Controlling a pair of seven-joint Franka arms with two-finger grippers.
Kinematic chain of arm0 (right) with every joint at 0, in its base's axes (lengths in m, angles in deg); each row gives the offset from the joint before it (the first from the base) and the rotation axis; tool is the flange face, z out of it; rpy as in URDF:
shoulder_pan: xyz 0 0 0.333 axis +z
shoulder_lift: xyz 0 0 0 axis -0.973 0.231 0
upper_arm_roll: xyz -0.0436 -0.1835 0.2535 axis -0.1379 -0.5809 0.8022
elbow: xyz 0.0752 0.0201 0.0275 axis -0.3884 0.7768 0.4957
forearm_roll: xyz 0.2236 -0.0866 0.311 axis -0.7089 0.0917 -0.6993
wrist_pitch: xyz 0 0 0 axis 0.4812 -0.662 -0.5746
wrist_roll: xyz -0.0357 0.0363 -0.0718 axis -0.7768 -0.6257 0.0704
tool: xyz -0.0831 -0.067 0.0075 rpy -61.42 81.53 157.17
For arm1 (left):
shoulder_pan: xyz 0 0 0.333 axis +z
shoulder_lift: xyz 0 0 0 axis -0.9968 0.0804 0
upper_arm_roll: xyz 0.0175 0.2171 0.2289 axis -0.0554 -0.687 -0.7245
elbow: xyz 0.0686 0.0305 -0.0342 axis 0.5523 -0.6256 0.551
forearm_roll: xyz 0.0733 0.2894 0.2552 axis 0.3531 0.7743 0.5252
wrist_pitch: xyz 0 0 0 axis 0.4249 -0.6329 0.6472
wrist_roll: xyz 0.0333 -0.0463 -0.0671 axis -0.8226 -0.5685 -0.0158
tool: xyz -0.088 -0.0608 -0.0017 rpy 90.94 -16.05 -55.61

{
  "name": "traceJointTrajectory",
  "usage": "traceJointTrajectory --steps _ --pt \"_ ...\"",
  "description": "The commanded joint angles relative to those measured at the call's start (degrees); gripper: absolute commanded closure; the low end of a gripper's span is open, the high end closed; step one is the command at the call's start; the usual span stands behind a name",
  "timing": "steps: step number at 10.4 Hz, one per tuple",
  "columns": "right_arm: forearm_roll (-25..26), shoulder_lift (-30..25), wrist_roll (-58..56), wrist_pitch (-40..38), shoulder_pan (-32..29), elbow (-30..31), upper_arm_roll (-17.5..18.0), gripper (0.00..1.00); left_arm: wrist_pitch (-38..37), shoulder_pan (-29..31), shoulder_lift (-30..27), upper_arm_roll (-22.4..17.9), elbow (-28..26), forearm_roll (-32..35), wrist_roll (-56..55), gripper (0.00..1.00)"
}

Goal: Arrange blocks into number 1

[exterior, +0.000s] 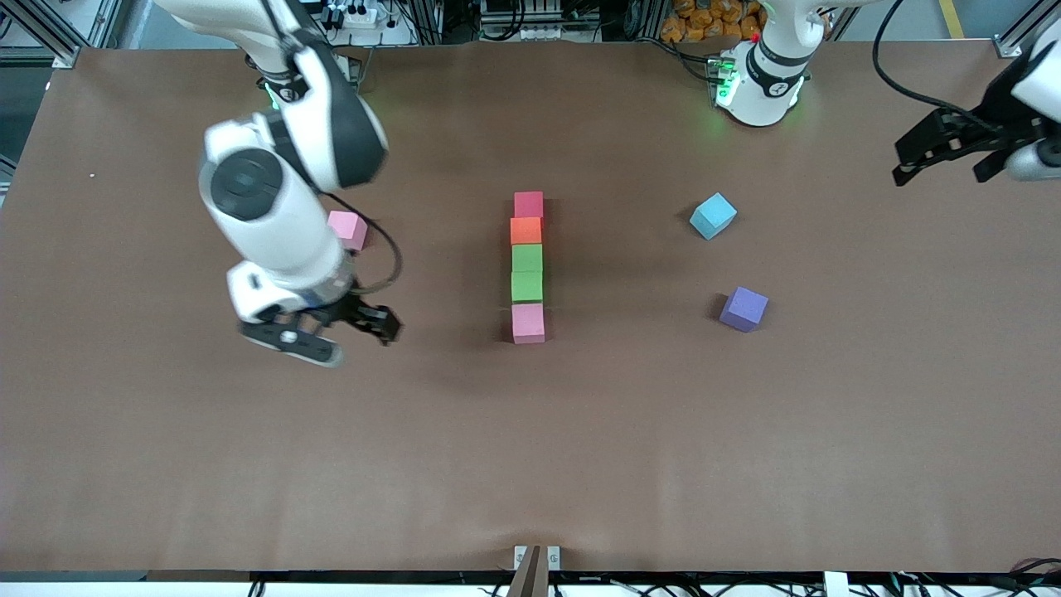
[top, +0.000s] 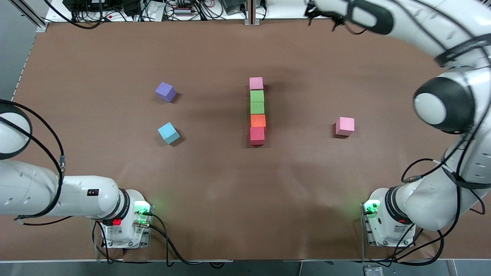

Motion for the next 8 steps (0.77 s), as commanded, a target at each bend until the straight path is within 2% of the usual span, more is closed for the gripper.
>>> traceJointTrajectory --steps 1,3,4,6,8 --pt "2.1 -8.5 -0.3 -3.7 -12.0 3.9 8.2 0.00 -2.9 -0.8 0.9 -0.4 3.2 -1.4 -0.3 0.00" --pt "2.0 -11.9 -3.6 -6.4 -21.2 4.7 14.3 0.00 -3.5 -0.7 0.8 0.5 3.2 -0.8 -0.3 0.00" --pt "2.1 -13.5 -4.6 -9.3 -23.5 4.6 15.0 0.00 -3.9 -0.8 0.9 0.9 3.1 -0.7 -0.3 0.00" --pt "2.2 -16.4 -16.3 -14.4 -27.4 4.2 14.7 0.00 -4.2 -0.7 1.0 0.9 2.9 -0.7 -0.3 0.00" --pt "2.3 -17.1 -23.4 -19.7 -27.4 2.4 12.7 0.00 -4.2 -0.7 1.1 0.8 2.8 -0.7 -0.3 0.00"
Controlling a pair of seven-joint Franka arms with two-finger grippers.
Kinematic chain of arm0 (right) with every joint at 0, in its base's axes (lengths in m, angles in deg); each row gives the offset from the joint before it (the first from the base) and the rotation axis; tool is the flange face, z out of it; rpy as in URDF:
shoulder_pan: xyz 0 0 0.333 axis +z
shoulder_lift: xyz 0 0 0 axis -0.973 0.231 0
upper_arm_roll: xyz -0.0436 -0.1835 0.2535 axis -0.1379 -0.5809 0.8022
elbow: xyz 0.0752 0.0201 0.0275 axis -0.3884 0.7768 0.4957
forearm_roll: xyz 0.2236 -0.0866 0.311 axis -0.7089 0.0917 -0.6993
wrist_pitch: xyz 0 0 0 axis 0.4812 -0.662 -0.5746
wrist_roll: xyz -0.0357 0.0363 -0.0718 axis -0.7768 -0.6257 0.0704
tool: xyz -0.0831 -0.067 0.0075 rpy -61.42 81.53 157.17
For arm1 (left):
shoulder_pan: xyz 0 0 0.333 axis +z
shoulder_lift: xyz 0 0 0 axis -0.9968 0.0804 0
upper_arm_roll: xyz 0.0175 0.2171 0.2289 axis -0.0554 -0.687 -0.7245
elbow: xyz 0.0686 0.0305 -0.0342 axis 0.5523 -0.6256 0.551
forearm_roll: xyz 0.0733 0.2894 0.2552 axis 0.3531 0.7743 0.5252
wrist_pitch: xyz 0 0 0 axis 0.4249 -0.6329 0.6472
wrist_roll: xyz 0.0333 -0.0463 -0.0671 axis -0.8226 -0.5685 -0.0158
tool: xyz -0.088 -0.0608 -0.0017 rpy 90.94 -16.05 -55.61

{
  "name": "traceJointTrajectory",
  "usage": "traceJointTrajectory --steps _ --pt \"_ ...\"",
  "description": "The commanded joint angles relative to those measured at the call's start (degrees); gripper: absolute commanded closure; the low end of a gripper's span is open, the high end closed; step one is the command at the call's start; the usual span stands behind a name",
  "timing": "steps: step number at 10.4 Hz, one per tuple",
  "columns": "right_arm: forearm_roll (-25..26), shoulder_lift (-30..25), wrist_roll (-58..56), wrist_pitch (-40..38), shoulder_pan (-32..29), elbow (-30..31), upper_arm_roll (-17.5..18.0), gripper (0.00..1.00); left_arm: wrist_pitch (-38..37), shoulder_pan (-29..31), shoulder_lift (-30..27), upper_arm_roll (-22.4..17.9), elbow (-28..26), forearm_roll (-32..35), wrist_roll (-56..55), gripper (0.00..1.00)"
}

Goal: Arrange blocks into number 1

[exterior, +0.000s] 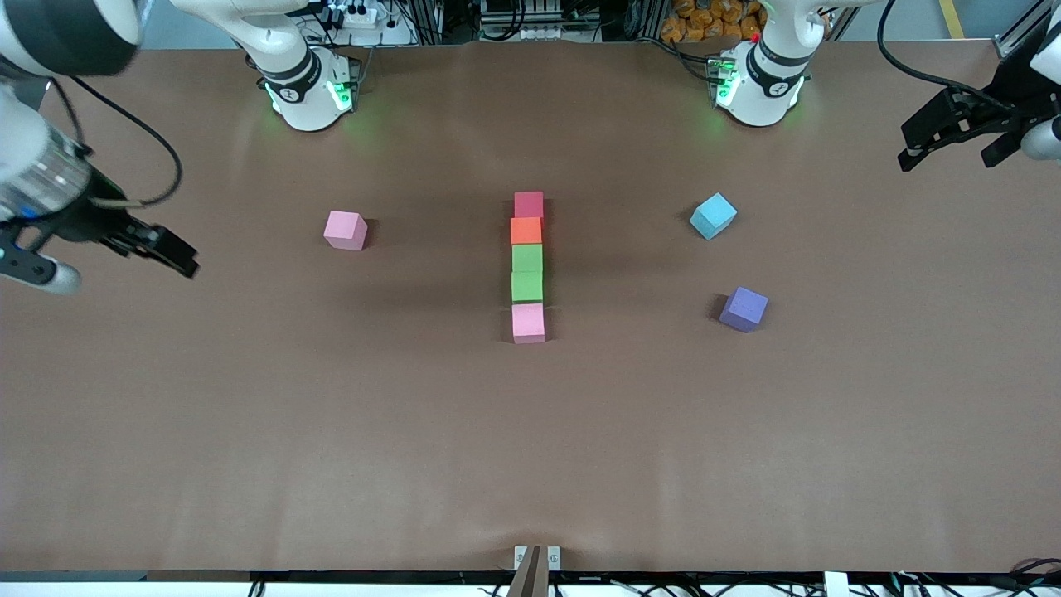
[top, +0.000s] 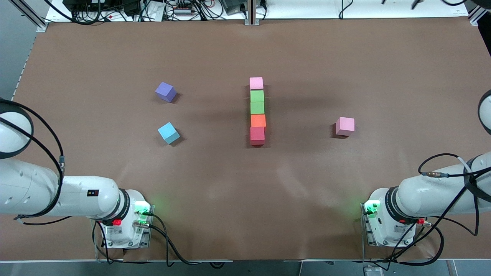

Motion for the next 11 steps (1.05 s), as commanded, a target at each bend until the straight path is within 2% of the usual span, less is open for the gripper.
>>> traceJointTrajectory --steps 1,2,3,9,11 --pt "1.1 -1.6 -8.3 -3.4 1.6 -1.2 -3.5 0.00 -1.3 0.0 0.5 -0.1 1.2 -0.6 -0.3 0.00" --pt "0.7 -1.6 -13.9 -3.5 3.5 -2.5 -7.8 0.00 -1.3 -0.1 0.6 0.0 1.2 -0.6 -0.3 0.00" --pt "0.2 -1.3 -18.2 -3.4 3.1 -2.6 -9.2 0.00 -1.3 -0.1 0.6 0.0 1.2 -0.6 -0.3 0.00" --pt "0.1 -1.0 -20.3 -1.3 -0.4 -2.6 -9.6 0.00 -1.3 -0.2 0.6 0.0 0.8 -0.6 -0.5 0.00" --pt "-0.2 -0.9 -20.5 1.8 -0.4 -2.0 -9.3 0.00 -1.3 -0.2 0.6 0.0 0.9 -0.6 -0.5 0.00"
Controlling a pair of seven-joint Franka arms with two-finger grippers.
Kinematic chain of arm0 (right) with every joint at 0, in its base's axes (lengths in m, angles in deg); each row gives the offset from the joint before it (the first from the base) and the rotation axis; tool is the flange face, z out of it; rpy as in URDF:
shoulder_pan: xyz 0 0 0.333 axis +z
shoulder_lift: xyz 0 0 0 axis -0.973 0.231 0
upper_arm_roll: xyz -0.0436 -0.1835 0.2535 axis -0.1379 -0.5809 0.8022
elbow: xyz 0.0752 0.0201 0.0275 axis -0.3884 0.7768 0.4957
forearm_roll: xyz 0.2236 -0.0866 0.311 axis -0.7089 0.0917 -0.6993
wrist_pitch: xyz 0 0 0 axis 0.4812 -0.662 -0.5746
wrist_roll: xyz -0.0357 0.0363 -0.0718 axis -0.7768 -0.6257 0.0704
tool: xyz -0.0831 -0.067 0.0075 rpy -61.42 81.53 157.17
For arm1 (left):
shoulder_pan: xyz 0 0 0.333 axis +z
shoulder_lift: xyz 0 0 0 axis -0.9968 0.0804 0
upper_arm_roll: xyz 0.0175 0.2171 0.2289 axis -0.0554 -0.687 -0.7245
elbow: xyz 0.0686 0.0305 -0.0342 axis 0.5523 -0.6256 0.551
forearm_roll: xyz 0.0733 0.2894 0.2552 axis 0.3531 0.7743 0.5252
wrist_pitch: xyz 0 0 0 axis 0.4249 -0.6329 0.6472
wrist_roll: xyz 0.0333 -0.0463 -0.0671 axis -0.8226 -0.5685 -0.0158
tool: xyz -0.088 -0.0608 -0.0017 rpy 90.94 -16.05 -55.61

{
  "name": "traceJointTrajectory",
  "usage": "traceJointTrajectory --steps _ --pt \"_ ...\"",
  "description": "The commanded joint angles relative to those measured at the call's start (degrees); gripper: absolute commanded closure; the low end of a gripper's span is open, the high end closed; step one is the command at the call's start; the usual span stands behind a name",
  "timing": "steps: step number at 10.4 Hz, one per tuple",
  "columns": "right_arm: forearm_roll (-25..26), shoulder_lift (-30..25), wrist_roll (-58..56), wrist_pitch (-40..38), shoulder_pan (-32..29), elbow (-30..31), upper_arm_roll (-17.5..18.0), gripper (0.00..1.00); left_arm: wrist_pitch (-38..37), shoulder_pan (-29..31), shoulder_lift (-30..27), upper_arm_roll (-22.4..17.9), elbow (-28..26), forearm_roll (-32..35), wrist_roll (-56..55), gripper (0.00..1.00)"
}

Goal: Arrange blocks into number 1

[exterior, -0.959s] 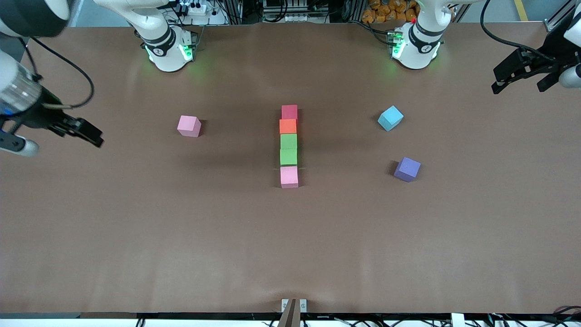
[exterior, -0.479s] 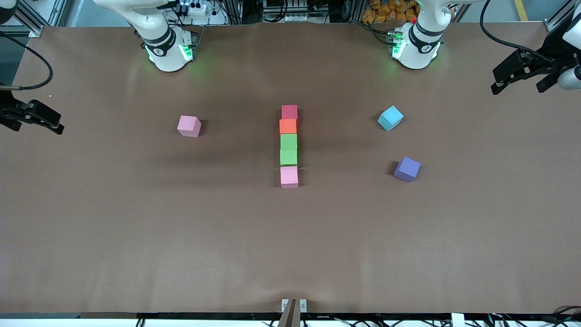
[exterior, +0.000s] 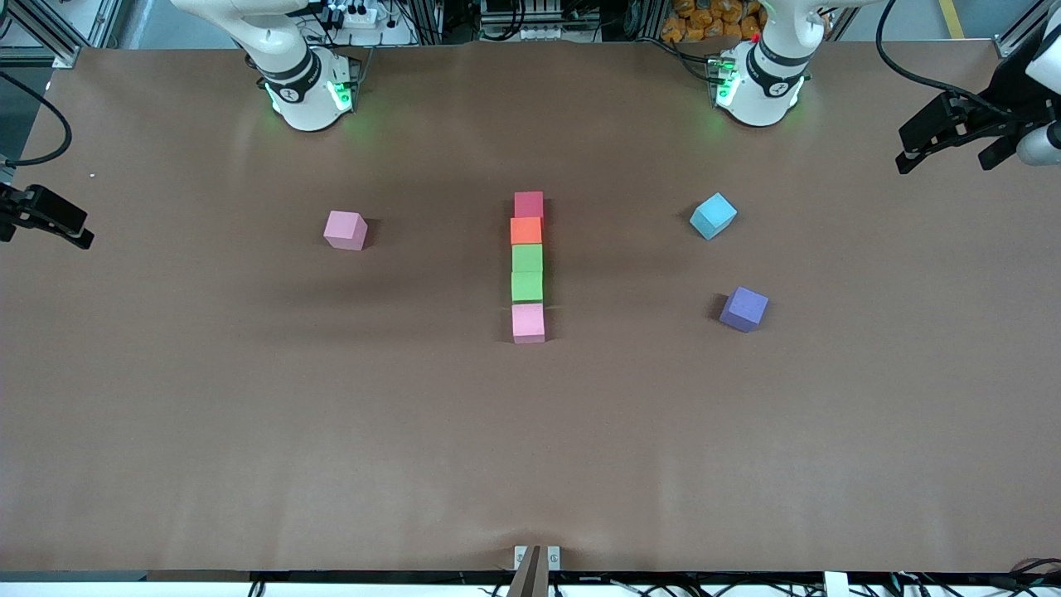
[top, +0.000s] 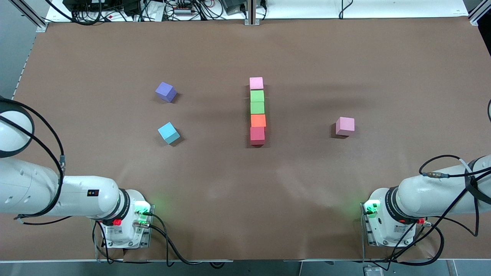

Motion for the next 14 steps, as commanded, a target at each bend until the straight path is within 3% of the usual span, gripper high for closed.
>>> traceJointTrajectory --steps 1,14 --pt "-0.8 0.3 -0.1 2.1 -0.5 0.0 0.8 0.00 -1.2 -0.2 0.2 -0.1 0.8 -0.6 -0.5 0.00" --pt "-2.0 2.9 -0.1 2.4 0.2 -0.7 0.6 0.00 -1.2 -0.3 0.2 0.5 0.8 -0.6 -0.5 0.00"
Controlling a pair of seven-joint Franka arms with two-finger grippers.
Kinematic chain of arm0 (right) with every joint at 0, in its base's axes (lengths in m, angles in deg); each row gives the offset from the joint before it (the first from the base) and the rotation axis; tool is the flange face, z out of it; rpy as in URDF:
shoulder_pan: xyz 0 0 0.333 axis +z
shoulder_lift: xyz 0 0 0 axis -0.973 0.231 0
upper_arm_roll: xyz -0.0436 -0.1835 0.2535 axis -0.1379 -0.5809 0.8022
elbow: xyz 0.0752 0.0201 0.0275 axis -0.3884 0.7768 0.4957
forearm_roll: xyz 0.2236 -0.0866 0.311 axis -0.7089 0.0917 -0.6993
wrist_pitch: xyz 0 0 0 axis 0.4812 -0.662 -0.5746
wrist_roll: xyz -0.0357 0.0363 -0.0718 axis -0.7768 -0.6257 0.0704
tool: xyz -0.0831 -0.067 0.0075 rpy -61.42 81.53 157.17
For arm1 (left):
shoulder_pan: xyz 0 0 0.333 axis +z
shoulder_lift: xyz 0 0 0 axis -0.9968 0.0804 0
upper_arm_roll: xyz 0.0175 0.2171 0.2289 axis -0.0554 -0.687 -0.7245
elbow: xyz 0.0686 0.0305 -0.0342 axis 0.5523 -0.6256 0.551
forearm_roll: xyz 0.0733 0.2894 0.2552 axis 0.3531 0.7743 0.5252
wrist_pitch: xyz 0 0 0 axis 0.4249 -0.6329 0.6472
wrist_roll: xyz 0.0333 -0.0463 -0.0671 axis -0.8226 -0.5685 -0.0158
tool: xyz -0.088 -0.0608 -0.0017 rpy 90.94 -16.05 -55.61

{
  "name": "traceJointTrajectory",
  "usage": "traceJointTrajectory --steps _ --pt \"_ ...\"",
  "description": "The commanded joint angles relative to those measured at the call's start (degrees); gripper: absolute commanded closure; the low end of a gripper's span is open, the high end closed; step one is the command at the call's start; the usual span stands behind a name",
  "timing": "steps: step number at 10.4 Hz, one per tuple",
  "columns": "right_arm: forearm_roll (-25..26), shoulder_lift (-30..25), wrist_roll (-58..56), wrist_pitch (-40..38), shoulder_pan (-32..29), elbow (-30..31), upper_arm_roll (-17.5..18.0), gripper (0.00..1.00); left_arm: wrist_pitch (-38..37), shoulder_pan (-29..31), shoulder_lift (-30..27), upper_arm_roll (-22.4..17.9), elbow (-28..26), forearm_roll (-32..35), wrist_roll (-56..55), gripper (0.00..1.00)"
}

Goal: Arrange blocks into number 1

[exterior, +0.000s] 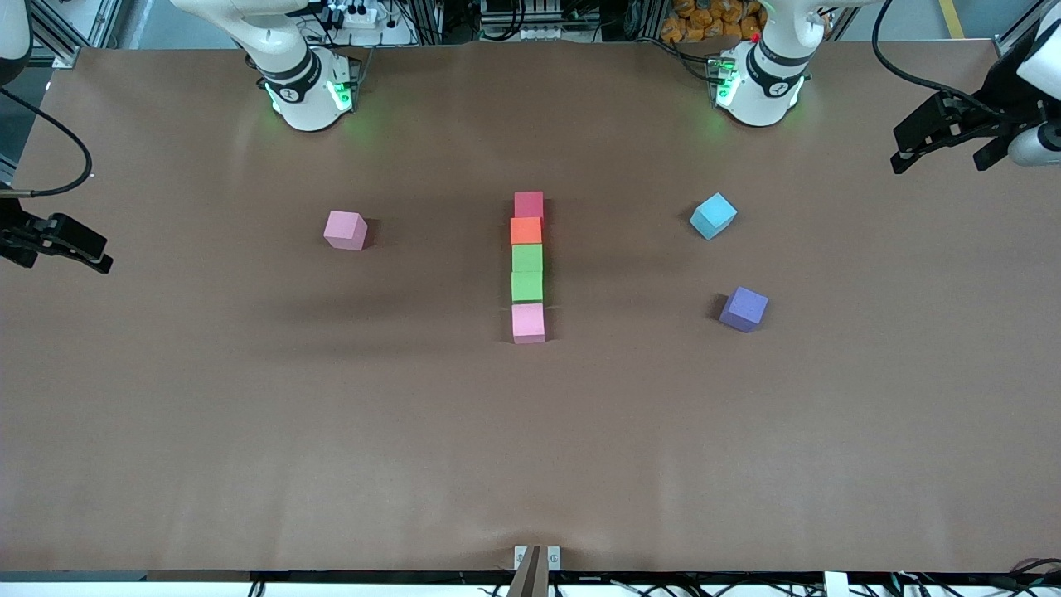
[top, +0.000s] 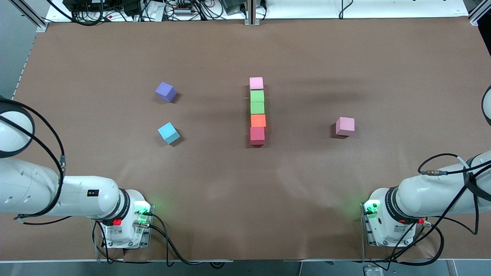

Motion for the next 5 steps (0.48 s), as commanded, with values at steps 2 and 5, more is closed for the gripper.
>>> traceJointTrajectory --steps 2,5 --pt "-1.0 0.2 -0.1 0.1 -0.1 -0.7 0.1 0.00 -1.1 -0.2 0.1 0.1 0.8 -0.6 -0.5 0.00" --pt "-1.2 0.2 -0.2 0.6 -0.4 -0.7 0.1 0.00 -1.1 -0.2 0.1 0.1 0.8 -0.6 -0.5 0.00"
